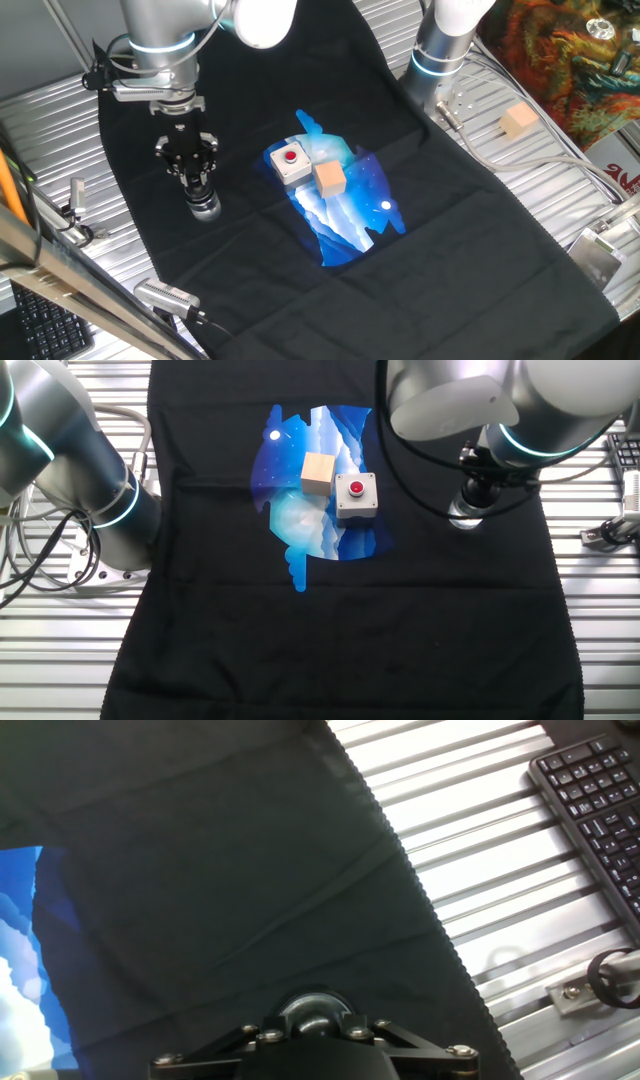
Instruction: Screw the lid onto the jar
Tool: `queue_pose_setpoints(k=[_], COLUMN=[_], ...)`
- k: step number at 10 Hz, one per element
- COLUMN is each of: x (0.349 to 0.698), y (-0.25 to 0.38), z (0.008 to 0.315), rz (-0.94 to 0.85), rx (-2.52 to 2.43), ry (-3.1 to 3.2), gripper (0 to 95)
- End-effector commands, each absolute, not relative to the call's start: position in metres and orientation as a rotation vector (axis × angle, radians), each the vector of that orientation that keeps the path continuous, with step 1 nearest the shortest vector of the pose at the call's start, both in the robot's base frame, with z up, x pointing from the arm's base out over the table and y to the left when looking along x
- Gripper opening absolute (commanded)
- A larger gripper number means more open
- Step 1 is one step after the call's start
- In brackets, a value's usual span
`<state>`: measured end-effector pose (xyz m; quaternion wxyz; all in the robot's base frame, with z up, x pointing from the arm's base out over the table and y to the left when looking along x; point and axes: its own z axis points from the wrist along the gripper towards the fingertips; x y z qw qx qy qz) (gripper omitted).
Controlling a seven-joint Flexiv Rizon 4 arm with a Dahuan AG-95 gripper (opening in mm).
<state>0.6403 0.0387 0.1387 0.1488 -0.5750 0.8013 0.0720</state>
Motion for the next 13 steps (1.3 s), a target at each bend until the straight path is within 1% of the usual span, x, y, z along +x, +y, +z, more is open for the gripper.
queue_pose_setpoints(k=[1,9,11,13], x=[0.6406,0.6409,0.6415,0.6424], y=[0.0383,0.0385,0.0387,0.0391], z=[0.1382,0.1387,0.1390,0.1396], rz=[0.220,0.186,0.178,0.158], rx=[-1.644,-1.671,-1.699,-1.719], ry=[2.316,2.327,2.310,2.309], gripper=[0.0,0.0,38.0,38.0])
